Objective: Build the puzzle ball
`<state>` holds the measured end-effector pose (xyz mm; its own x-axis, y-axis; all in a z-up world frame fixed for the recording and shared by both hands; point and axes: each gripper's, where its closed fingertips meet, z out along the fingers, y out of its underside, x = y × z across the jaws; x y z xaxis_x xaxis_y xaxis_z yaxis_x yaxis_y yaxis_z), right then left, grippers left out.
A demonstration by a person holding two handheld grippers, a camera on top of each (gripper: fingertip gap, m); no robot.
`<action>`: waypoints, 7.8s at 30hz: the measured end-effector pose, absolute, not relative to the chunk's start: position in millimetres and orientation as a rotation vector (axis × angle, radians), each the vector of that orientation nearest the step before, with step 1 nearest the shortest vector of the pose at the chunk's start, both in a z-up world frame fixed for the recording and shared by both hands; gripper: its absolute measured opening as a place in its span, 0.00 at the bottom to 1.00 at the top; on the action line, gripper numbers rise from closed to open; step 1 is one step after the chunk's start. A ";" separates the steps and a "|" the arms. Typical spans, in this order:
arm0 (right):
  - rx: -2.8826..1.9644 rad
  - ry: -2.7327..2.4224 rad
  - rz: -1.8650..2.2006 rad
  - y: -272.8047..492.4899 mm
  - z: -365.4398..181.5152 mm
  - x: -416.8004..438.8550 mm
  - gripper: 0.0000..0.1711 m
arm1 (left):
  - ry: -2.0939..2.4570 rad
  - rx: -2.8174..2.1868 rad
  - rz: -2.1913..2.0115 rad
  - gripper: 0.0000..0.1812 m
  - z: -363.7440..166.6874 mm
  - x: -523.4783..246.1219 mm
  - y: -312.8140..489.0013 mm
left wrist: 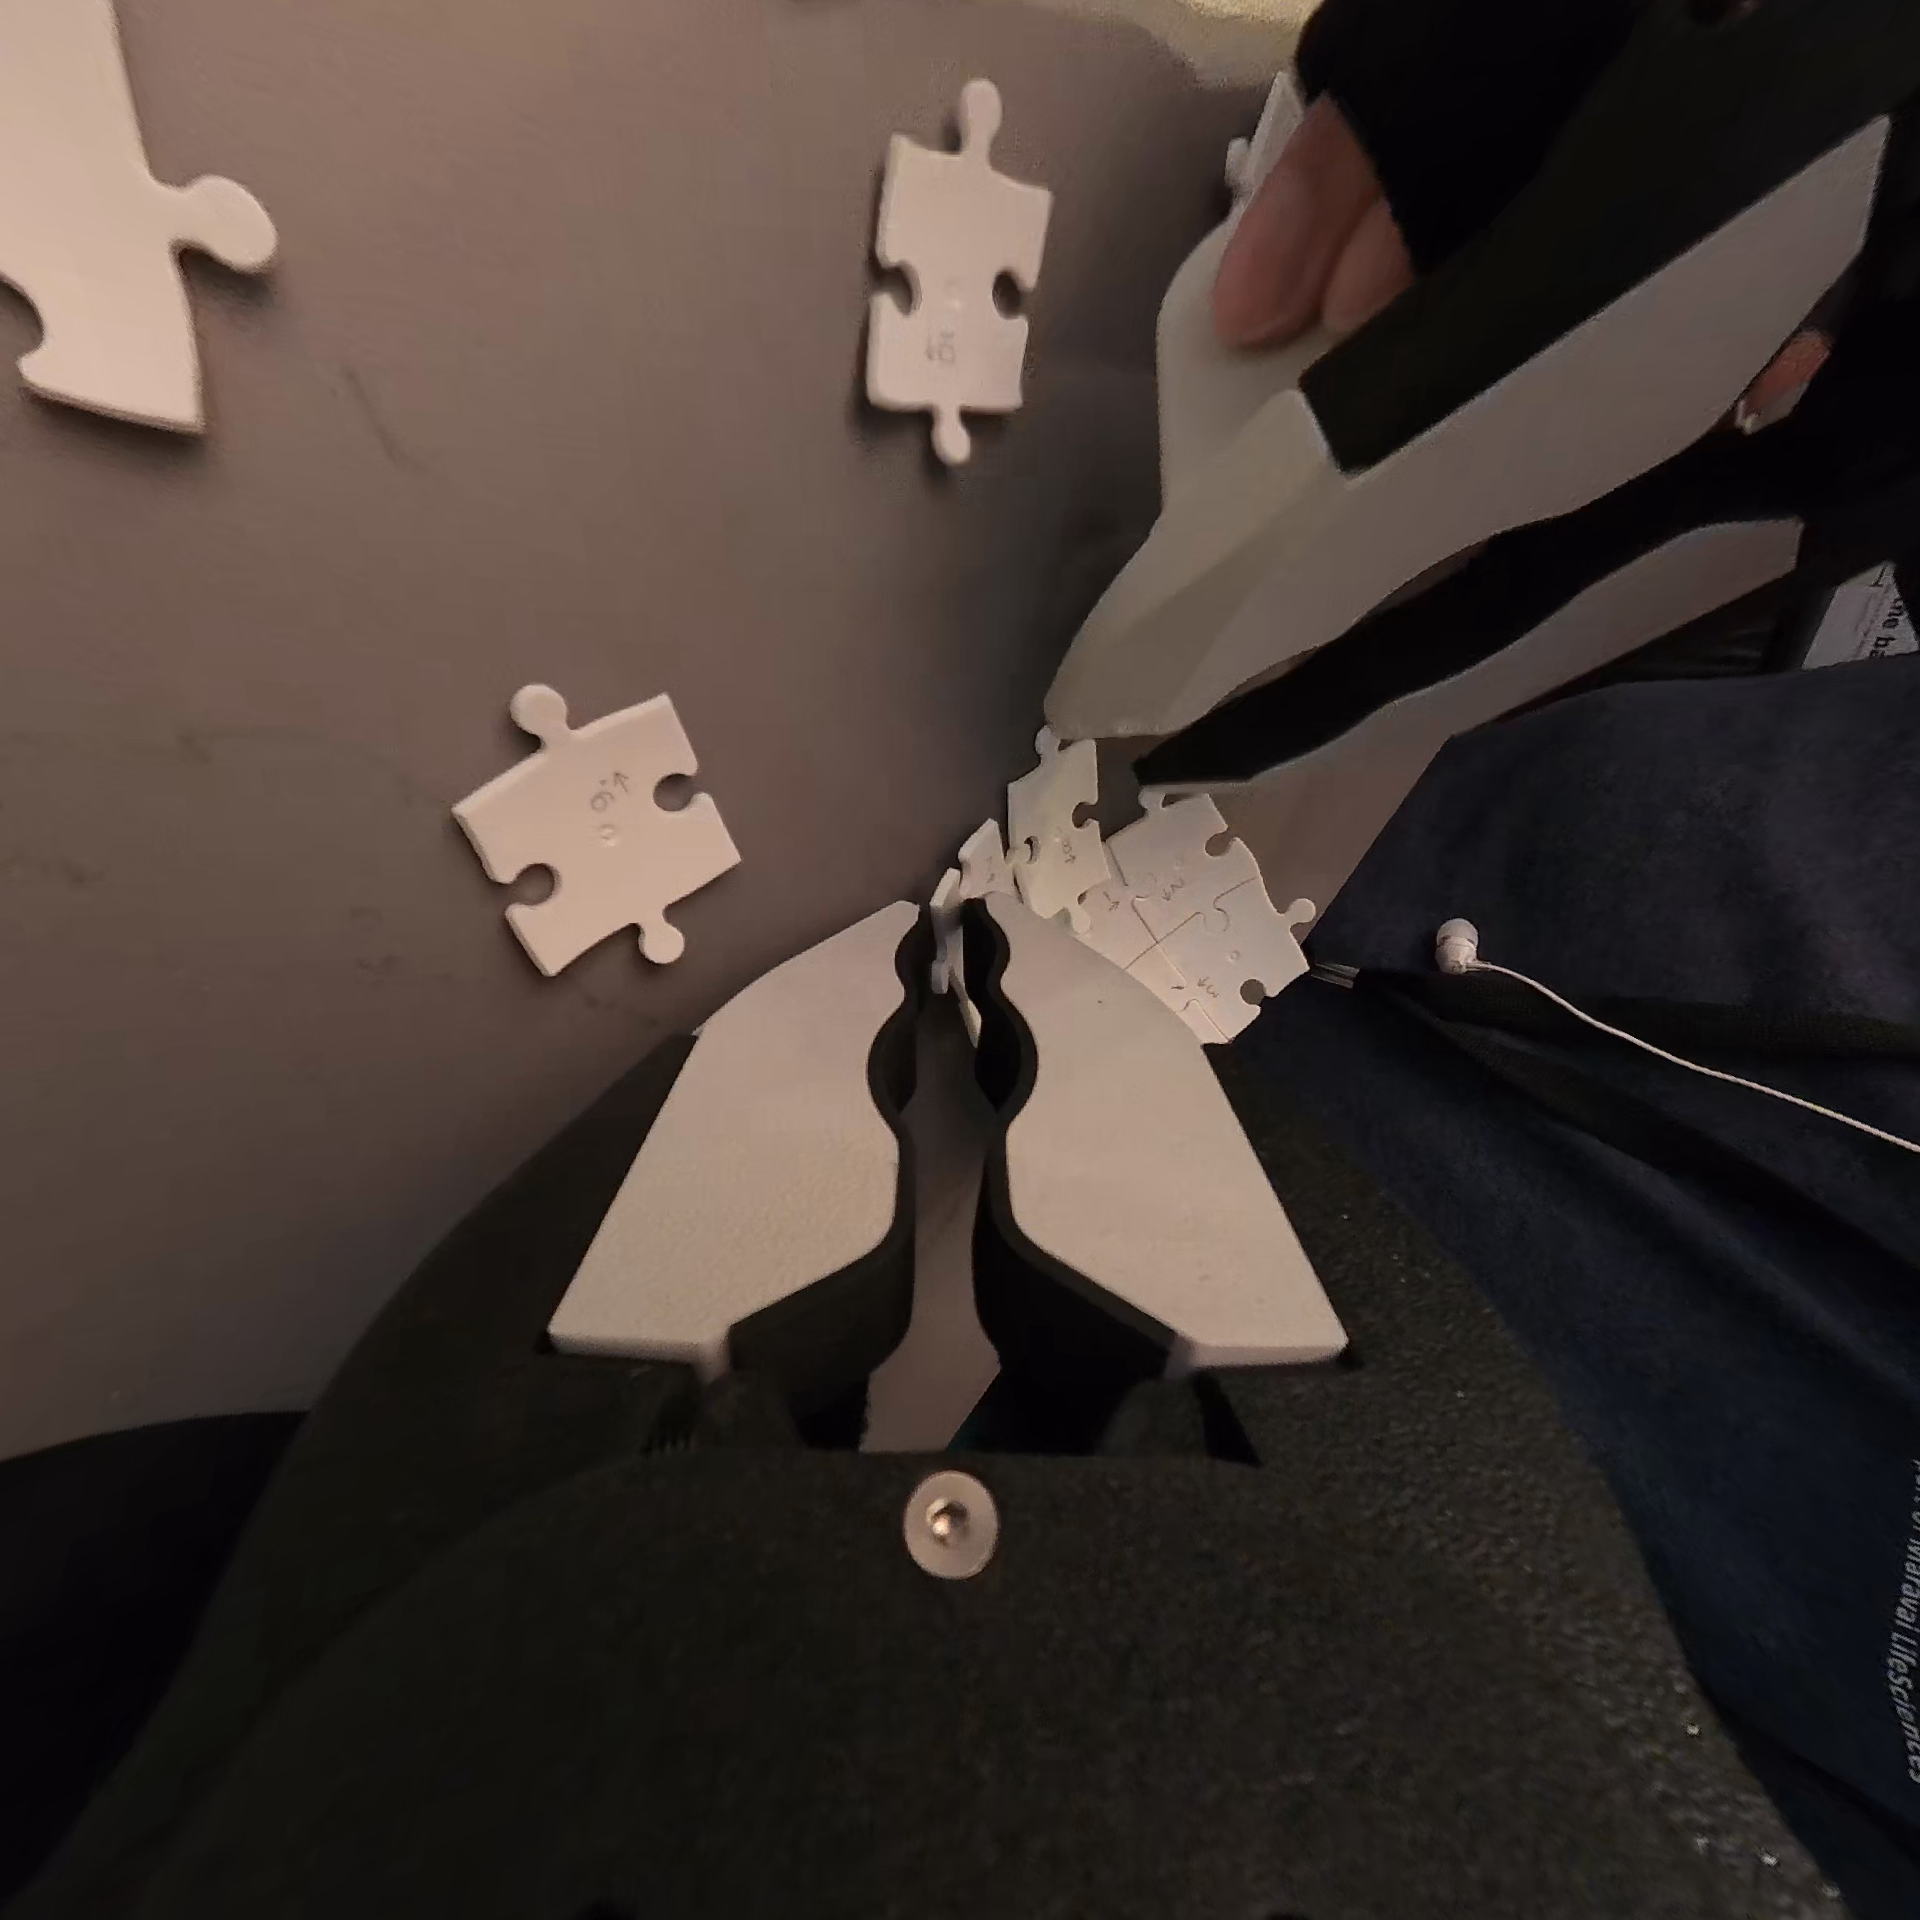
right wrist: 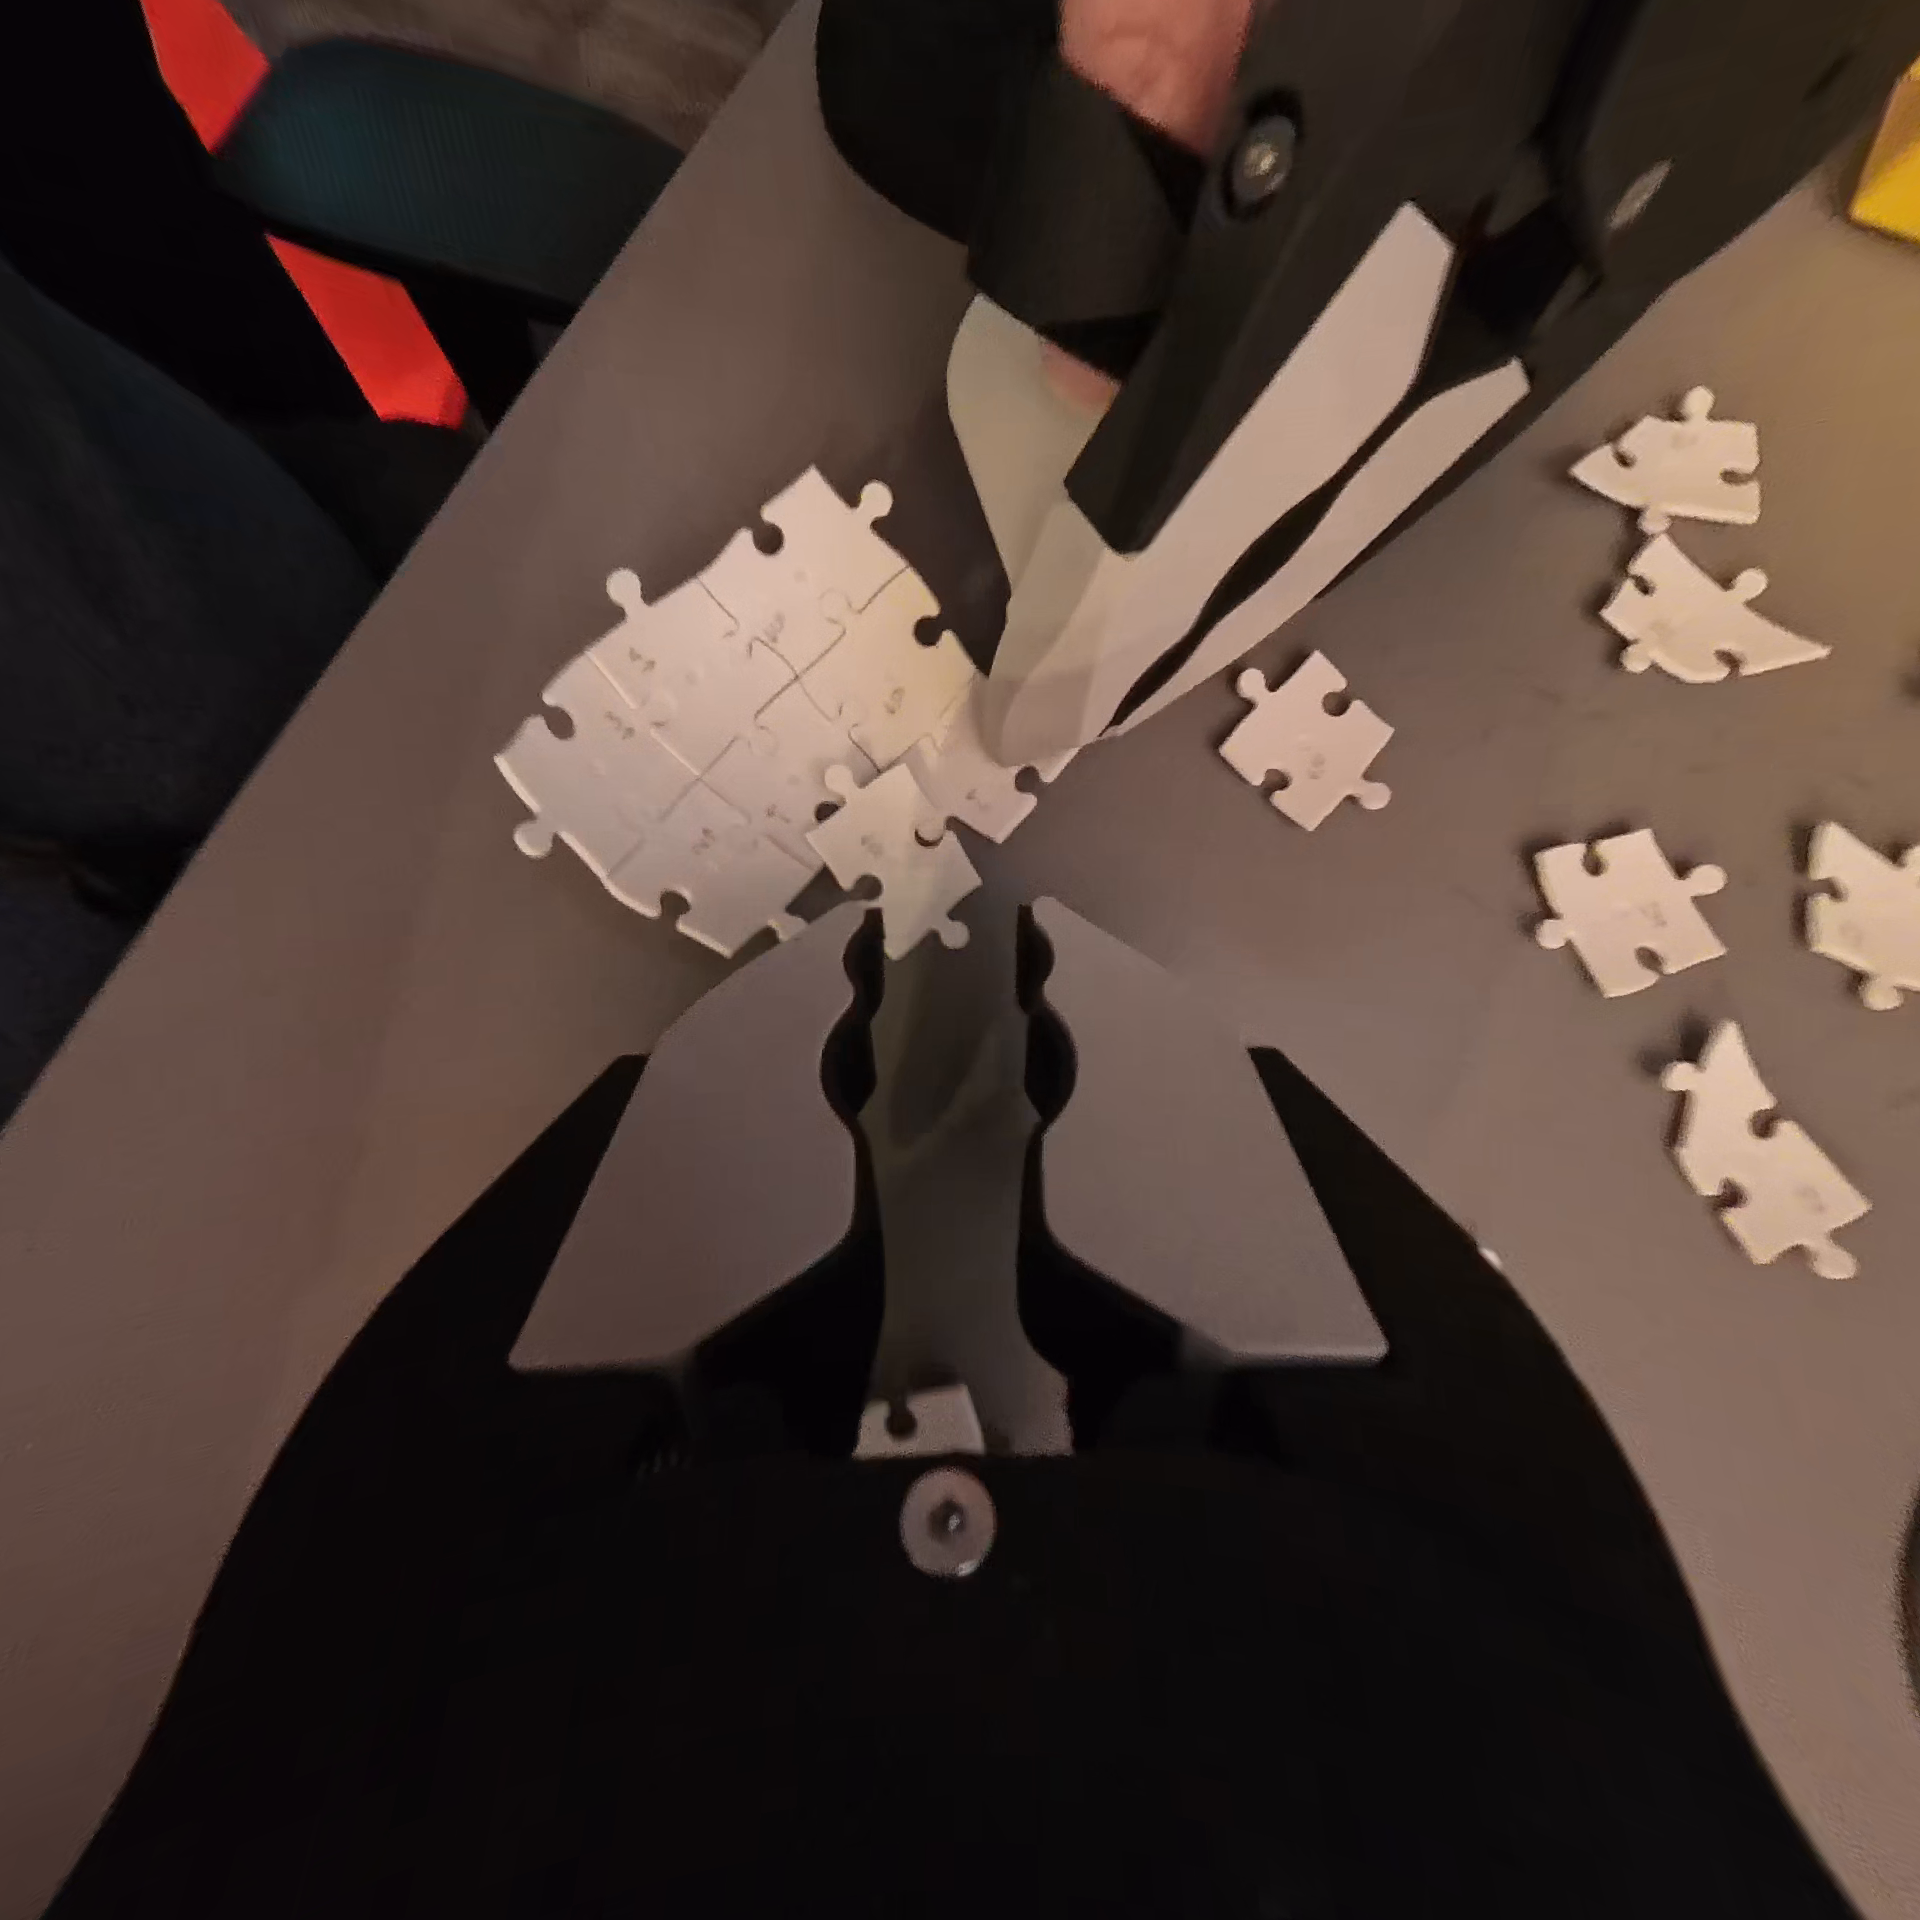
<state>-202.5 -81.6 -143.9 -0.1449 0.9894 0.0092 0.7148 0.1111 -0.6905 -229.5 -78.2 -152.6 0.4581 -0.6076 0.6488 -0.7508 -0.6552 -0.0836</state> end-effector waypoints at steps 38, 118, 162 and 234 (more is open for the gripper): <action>-1.514 -2.109 0.696 -84.5 -151.7 -207.8 0.19 | -1.201 2.482 0.958 0.03 -152.6 -228.4 -79.2; -1.759 -2.060 0.741 -96.4 -156.1 -227.7 0.01 | -1.176 2.543 0.915 0.03 -152.9 -226.7 -79.4; -1.802 -2.024 0.813 -82.6 -155.5 -213.5 0.01 | -1.118 2.523 0.886 0.03 -153.1 -223.8 -77.8; -1.786 -2.037 0.697 -80.9 -155.3 -214.3 0.01 | -1.110 2.527 0.846 0.04 -153.3 -222.2 -76.8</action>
